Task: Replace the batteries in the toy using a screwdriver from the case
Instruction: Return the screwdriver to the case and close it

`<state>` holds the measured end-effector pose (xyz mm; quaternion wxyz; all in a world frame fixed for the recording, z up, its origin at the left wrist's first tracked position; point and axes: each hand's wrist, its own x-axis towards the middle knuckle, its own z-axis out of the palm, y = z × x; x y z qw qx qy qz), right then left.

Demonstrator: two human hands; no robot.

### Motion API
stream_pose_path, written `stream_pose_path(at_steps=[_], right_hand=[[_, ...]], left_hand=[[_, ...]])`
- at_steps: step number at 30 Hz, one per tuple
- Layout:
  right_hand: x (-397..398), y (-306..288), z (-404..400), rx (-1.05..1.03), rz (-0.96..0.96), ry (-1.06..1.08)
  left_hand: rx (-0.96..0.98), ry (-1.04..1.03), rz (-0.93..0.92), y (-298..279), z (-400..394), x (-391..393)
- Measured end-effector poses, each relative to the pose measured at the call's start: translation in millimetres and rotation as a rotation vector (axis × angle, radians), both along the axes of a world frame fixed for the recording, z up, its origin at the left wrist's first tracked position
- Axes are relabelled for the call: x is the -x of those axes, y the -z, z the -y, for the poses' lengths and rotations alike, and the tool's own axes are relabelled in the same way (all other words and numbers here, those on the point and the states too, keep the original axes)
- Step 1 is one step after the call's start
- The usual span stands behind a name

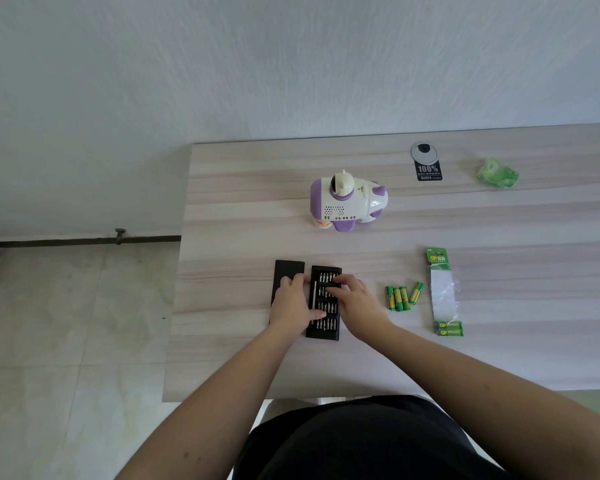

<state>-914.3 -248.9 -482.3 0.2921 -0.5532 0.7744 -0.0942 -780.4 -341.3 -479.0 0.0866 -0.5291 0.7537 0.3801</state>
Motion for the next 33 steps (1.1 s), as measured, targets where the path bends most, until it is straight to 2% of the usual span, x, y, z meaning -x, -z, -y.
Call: stream_pose_path(at_steps=[12,20,33], right_hand=[[-7.1,-3.9,4.5,-0.033,-0.067,-0.035],[-12.3,-0.2,-0.5,-0.097,-0.236,-0.180],[-12.1,-0.9,-2.0,-0.056,-0.205,-0.201]], left_hand=[[0.003,0.000,0.000,1.4,0.2,-0.8],[0.003,-0.004,-0.007,2.3,-0.3,-1.2],[0.003,-0.017,-0.007,2.2,0.0,-0.4]])
